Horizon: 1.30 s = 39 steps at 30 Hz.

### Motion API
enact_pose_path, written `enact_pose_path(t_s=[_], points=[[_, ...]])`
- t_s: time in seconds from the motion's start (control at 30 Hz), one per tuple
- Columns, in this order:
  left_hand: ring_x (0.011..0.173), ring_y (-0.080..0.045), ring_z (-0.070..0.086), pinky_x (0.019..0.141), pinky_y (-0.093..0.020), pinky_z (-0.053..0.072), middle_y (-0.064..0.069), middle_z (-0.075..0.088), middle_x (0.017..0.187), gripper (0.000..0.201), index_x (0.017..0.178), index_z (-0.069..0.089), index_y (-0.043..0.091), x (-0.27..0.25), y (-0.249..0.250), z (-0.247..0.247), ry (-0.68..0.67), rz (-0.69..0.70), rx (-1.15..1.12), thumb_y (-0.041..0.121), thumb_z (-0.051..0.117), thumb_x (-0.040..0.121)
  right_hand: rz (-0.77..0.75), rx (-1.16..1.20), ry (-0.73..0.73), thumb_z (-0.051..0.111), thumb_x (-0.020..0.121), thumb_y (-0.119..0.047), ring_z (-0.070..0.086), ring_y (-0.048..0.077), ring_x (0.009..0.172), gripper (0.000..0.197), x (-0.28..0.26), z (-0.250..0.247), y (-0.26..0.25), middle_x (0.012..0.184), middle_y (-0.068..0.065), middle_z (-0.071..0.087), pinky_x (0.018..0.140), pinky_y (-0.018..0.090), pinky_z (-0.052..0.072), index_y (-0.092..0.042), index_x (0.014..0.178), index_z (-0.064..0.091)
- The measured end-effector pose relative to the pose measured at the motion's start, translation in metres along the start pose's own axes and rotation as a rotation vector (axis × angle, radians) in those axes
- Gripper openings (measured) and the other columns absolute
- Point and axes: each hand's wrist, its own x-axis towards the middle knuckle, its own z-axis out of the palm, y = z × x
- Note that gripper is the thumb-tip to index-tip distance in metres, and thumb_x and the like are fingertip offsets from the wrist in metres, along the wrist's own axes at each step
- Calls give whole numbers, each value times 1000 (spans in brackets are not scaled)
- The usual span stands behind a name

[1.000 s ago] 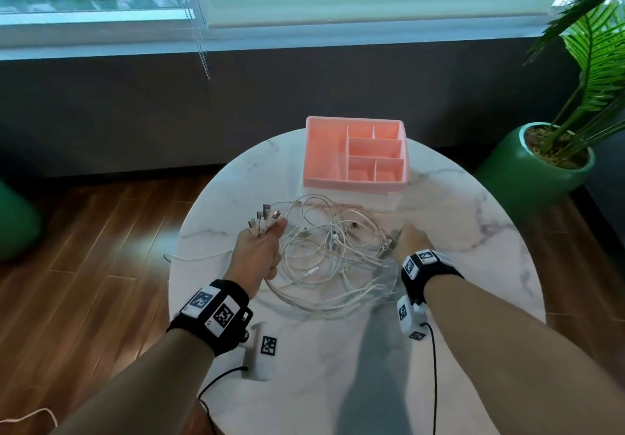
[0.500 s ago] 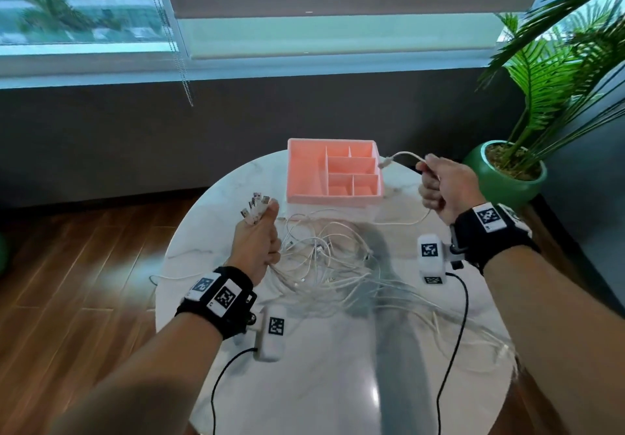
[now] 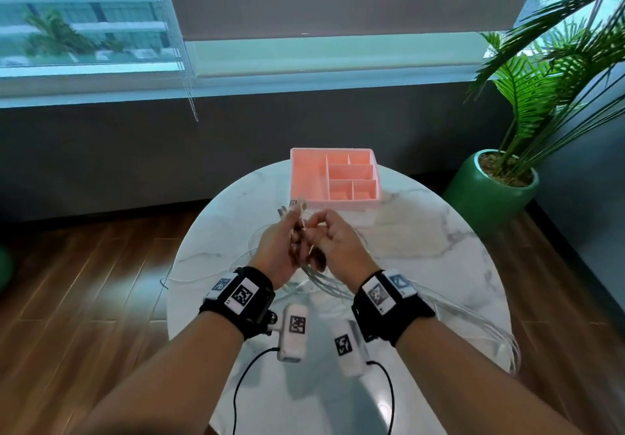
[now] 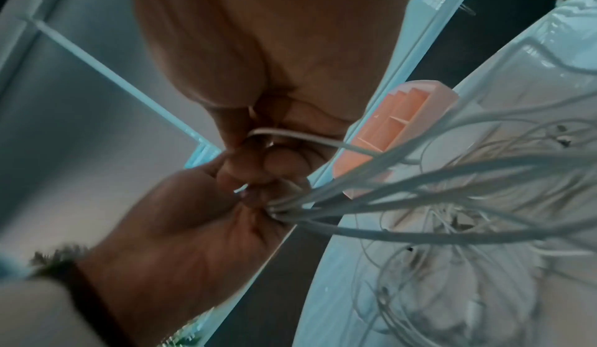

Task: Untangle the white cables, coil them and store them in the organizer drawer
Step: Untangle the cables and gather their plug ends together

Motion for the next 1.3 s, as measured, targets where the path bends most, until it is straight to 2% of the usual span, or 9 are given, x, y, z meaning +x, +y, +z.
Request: enact_pose_path(t_s=[0.2, 0.4, 0.53, 0.77, 0.9, 0.97, 1.13, 1.23, 1.3], points=[[40, -7, 33, 37, -21, 28, -3, 35, 64, 18, 86, 56, 13, -6, -3, -20, 33, 22, 83, 22, 62, 100, 41, -149, -141, 51, 101, -5, 48, 15, 40, 4, -13, 2, 26, 63, 16, 60, 42, 24, 39, -5, 103, 48], [51, -12, 38, 39, -22, 28, 0, 49, 65, 20, 85, 49, 16, -10, -4, -23, 67, 18, -30, 22, 55, 103, -7, -546, -127, 62, 95, -28, 54, 8, 52, 22, -17, -11, 40, 60, -3, 61, 60, 28, 45, -11, 81, 62], [52, -13, 32, 41, -24, 28, 4, 34, 58, 31, 75, 42, 21, -11, -2, -23, 99, 94, -74, 24, 52, 105, 34, -640, -154, 59, 97, -31, 50, 4, 53, 25, -19, -40, 62, 59, -8, 57, 61, 27, 44, -18, 77, 65], [45, -12, 30, 51, -30, 46, 5, 28, 53, 31, 76, 42, 21, -11, 3, -26, 122, 167, -206, 20, 49, 106, 69, -796, -58, 61, 96, -30, 52, -1, 53, 24, -32, -108, 78, 58, -13, 59, 65, 31, 48, -25, 73, 66], [44, -10, 24, 39, -21, 31, 6, 24, 55, 35, 73, 36, 23, -11, 8, -28, 165, 167, -234, 21, 49, 106, 124, -946, 50, 62, 90, -54, 46, 11, 51, 45, -38, -148, 70, 55, -8, 52, 55, 29, 38, -15, 68, 59], [44, -8, 19, 35, -18, 18, 6, 23, 57, 33, 75, 35, 24, -9, 14, -32, 179, 188, -169, 22, 47, 106, 146, -993, 137, 66, 89, -50, 51, 16, 56, 40, -38, -172, 61, 59, -3, 55, 54, 29, 35, -17, 70, 55], [43, -8, 16, 37, -14, 15, 6, 23, 56, 36, 73, 34, 25, -9, 18, -35, 178, 202, -57, 24, 47, 106, 154, -1127, 360, 68, 91, -30, 58, 30, 74, 22, -29, -220, 35, 70, 2, 59, 64, 32, 37, -20, 76, 57], [42, -7, 16, 38, -13, 15, 7, 24, 54, 36, 73, 33, 25, -10, 16, -32, 192, 213, -14, 23, 46, 106, 140, -985, 544, 63, 94, -26, 57, 31, 74, 19, -21, -234, 19, 79, 9, 64, 66, 35, 42, -13, 81, 62], [41, -7, 17, 39, -13, 15, 8, 26, 53, 35, 74, 33, 25, -10, 16, -31, 202, 219, -1, 23, 45, 107, 172, -611, 673, 60, 94, -29, 63, 29, 66, 20, -15, -234, 9, 85, 11, 67, 63, 37, 50, -13, 83, 62]])
